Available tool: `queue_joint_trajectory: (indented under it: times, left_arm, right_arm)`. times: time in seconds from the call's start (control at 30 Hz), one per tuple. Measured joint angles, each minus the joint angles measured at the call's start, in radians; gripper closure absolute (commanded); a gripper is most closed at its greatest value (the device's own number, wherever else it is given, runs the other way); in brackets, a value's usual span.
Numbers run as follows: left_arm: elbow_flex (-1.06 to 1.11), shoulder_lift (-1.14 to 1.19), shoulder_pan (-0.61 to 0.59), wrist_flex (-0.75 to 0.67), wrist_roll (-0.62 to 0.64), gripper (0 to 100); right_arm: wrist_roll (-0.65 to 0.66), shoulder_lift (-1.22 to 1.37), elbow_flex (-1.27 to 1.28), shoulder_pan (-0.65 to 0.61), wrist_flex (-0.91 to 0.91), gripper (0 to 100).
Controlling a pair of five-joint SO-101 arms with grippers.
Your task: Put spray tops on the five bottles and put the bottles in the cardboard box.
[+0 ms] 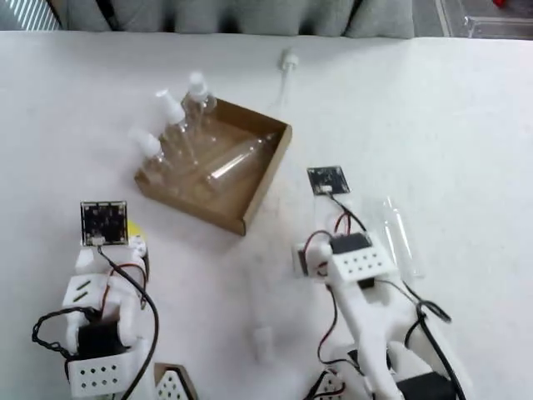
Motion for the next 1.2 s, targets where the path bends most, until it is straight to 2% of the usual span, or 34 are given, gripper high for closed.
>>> queue_joint_trajectory:
  times: [0.33, 0.43, 0.6, 1.2]
  left_arm:
    - [0.0, 0.0, 0.109, 0.12, 0.0, 98]
    - [0.0, 0.0, 0.115, 0.123, 0.0, 98]
    - [0.0, 0.0, 0.115, 0.216, 0.0, 98]
    - [0.0, 0.0, 0.094, 0.218, 0.0, 98]
  right_arm:
    - [0.0, -0.043, 0.216, 0.003, -0.365, 97.7]
    - [0.0, -0.043, 0.216, 0.002, -0.387, 97.7]
    - [0.0, -0.043, 0.216, 0.002, -0.399, 97.8]
    - [0.0, -0.043, 0.216, 0.002, -0.399, 97.8]
